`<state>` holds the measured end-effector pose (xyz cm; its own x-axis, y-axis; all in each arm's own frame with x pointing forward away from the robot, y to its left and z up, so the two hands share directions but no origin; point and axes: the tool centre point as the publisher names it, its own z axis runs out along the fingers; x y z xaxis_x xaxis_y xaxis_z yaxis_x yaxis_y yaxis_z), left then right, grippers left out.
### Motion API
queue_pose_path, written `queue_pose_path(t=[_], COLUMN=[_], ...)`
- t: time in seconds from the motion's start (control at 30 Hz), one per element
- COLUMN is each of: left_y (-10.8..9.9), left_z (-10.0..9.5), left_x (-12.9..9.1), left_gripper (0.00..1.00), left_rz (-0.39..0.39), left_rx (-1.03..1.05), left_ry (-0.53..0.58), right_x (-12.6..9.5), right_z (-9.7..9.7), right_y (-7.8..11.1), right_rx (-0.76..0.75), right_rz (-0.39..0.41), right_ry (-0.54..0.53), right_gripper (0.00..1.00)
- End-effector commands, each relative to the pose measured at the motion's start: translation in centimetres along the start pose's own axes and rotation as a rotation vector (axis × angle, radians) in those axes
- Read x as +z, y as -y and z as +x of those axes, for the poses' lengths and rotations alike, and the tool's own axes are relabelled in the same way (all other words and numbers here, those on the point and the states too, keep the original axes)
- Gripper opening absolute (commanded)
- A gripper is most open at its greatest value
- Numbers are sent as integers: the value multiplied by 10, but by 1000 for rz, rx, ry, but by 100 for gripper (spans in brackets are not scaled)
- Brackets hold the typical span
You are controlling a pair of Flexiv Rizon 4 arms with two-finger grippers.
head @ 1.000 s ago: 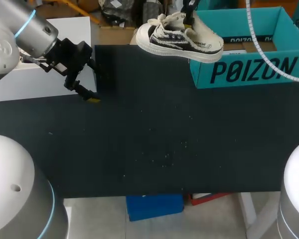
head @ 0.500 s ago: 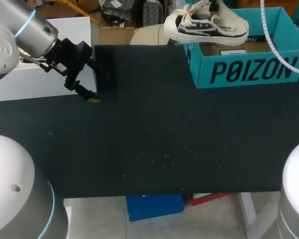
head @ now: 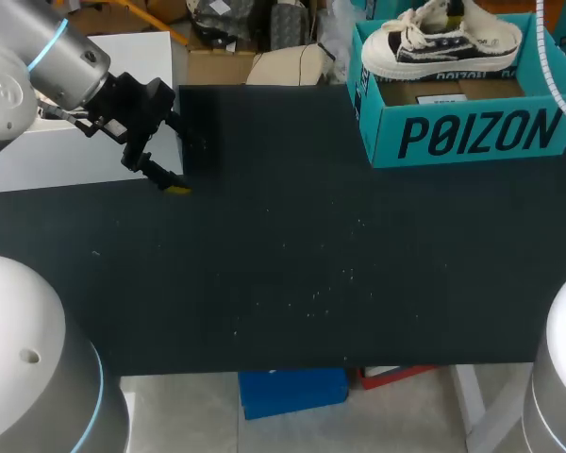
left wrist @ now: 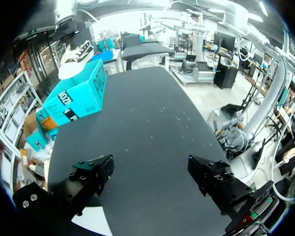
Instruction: Take the shoe out of the shoebox, open the shoe tongue, remove and reinsert the insole, then place the shoe into the shoebox
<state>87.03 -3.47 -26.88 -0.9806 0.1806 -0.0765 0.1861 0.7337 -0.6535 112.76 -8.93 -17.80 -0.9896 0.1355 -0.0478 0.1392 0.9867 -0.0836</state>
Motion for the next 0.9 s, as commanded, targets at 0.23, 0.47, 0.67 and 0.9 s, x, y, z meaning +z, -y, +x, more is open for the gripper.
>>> queue_pose_path(t=[0.23,0.47,0.67,0.9], left_y=[0,0,0,0], left_z=[1,1,1,1], left_x=[1,1,1,1], left_gripper=[100,100,100,100], left_rz=[-2,-2,-2,-2], left_rx=[0,0,0,0], left_ry=[5,5,5,5], right_x=[29,45,59,73], right_z=[-33,-40,-40,-39], right_y=[34,49,54,56], right_rx=[-35,3,27,51], right_rz=[-51,-2,11,-4], right_ry=[-117,-163,-188,-211], right_gripper=[0,0,0,0])
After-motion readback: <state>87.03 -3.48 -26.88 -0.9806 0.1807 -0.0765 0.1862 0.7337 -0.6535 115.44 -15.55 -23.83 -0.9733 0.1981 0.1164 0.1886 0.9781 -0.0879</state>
